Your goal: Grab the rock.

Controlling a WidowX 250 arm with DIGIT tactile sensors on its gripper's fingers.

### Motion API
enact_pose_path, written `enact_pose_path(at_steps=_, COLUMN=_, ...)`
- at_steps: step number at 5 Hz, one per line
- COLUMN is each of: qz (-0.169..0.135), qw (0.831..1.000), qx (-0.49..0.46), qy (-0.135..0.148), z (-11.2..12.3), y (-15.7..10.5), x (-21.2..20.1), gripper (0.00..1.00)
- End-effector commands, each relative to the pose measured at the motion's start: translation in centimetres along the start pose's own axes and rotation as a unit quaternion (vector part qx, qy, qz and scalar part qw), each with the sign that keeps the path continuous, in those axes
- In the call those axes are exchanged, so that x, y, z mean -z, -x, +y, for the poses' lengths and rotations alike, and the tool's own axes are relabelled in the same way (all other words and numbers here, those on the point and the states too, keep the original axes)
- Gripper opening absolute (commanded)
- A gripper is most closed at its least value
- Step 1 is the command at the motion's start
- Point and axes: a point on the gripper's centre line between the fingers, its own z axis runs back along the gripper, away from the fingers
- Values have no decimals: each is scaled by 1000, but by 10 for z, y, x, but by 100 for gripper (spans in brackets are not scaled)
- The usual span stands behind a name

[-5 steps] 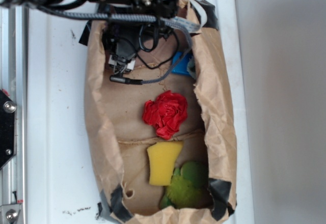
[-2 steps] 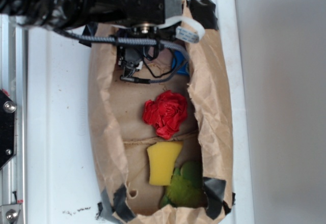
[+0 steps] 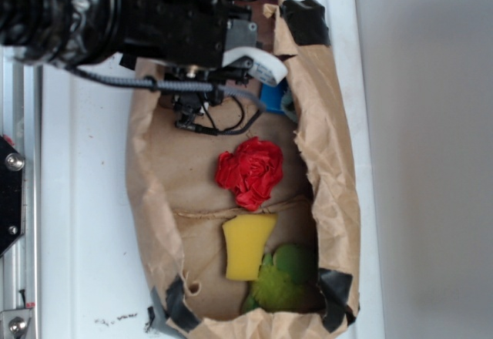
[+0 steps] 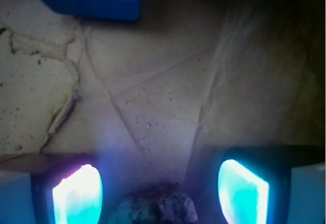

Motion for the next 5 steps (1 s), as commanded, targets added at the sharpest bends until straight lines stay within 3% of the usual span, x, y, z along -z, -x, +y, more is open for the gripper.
enact_pose_path(at_steps=1, qz=-8, qw=1000, qx=17, qy=-18, z=-3, y=11, x=-6, gripper=100)
enact_pose_path(at_steps=2, qz=-6, qw=1000, qx=18, qy=-22, z=-4, y=10, x=-5, gripper=100)
enact_pose_path(at_steps=3, qz=-3, qw=1000, qx=1, qy=-27, z=-4, y=10, x=-4, gripper=0)
enact_pose_path(at_steps=5, qz=-2, qw=1000, qx=-6, qy=-20, z=0, y=7, x=-6, gripper=0)
